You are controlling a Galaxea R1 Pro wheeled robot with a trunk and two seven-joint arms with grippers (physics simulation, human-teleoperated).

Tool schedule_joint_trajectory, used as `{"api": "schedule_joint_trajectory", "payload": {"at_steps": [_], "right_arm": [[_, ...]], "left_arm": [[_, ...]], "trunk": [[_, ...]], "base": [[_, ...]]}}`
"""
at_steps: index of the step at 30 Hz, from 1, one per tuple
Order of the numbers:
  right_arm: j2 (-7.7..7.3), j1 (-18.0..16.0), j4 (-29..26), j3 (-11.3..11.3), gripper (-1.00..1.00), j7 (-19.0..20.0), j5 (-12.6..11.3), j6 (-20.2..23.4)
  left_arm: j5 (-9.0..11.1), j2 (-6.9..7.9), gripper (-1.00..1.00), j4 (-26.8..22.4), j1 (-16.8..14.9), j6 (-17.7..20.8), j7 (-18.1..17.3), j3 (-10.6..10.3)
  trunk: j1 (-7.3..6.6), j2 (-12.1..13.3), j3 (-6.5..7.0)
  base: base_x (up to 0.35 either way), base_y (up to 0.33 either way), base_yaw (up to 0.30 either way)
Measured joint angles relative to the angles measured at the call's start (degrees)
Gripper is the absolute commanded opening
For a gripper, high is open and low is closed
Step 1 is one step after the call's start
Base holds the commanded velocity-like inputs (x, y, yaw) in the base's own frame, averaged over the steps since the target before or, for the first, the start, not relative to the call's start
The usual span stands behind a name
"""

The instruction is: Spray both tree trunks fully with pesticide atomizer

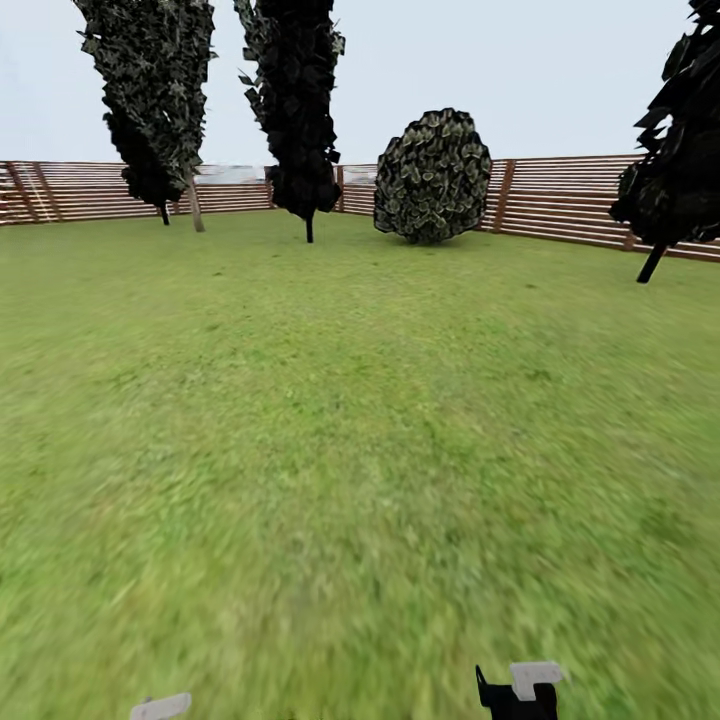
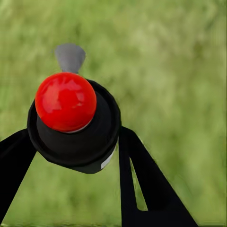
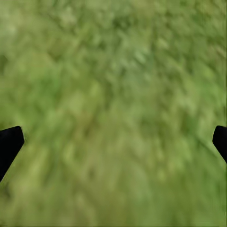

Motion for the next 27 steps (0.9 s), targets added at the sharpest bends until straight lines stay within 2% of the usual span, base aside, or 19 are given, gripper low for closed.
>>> {"api": "schedule_joint_trajectory", "payload": {"at_steps": [27], "right_arm": [[0.00,0.02,0.00,0.00,1.00,0.00,0.02,0.00]], "left_arm": [[-0.08,-0.06,-1.00,0.00,0.00,0.00,0.09,-0.07]], "trunk": [[0.00,0.00,0.00]], "base": [[0.000,0.000,0.281]]}}
